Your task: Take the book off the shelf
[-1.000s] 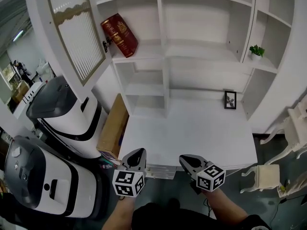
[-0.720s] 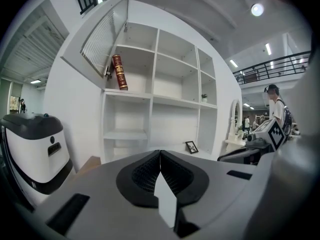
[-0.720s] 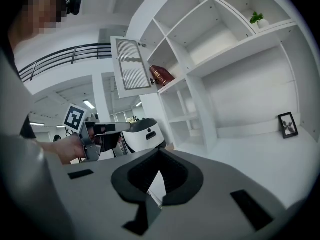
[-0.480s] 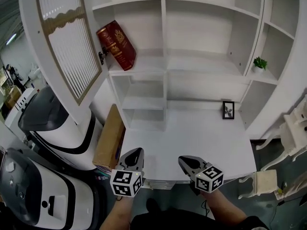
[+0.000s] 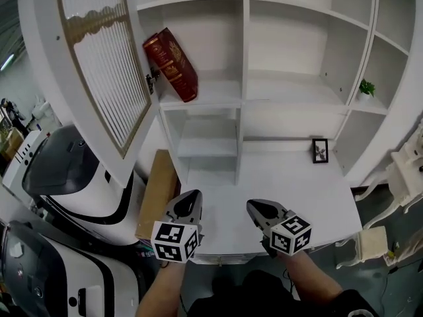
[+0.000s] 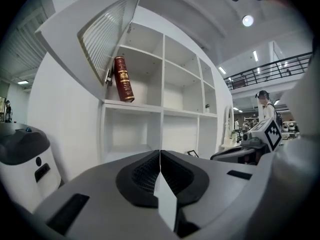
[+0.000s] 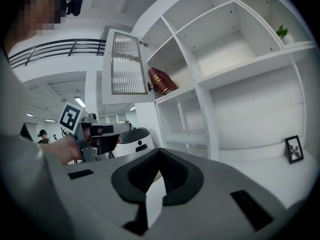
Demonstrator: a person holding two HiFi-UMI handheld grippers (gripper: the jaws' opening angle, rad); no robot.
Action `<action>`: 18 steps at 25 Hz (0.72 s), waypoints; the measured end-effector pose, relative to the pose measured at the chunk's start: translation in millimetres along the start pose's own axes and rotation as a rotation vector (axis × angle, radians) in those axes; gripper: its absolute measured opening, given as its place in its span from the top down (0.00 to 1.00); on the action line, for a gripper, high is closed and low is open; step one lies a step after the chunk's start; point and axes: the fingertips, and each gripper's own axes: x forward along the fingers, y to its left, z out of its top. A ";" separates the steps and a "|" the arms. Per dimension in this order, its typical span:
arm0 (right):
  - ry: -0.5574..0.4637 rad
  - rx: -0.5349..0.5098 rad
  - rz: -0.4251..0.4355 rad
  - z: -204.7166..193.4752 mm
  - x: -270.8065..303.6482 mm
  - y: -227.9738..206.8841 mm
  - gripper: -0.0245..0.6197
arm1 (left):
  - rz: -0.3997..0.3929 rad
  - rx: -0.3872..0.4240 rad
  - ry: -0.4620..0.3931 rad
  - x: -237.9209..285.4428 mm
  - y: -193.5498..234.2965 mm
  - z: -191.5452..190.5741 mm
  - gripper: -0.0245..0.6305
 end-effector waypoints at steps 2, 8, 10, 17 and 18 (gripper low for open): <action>0.004 -0.006 -0.002 3.2 6.2 1.2 0.94 | 0.000 0.002 0.014 3.6 5.5 -0.3 0.94; -0.002 -0.017 0.007 18.8 22.6 -10.5 0.94 | 0.022 -0.024 0.035 22.5 21.6 11.0 0.94; -0.012 -0.019 0.008 29.1 26.1 -19.6 0.94 | 0.027 -0.036 0.042 33.0 23.8 18.6 0.94; -0.036 -0.036 0.034 61.5 42.3 -40.9 0.94 | 0.035 -0.044 0.021 58.2 27.7 58.8 0.94; -0.040 -0.042 0.041 65.4 44.9 -42.2 0.94 | 0.036 -0.043 0.017 60.3 28.7 65.0 0.94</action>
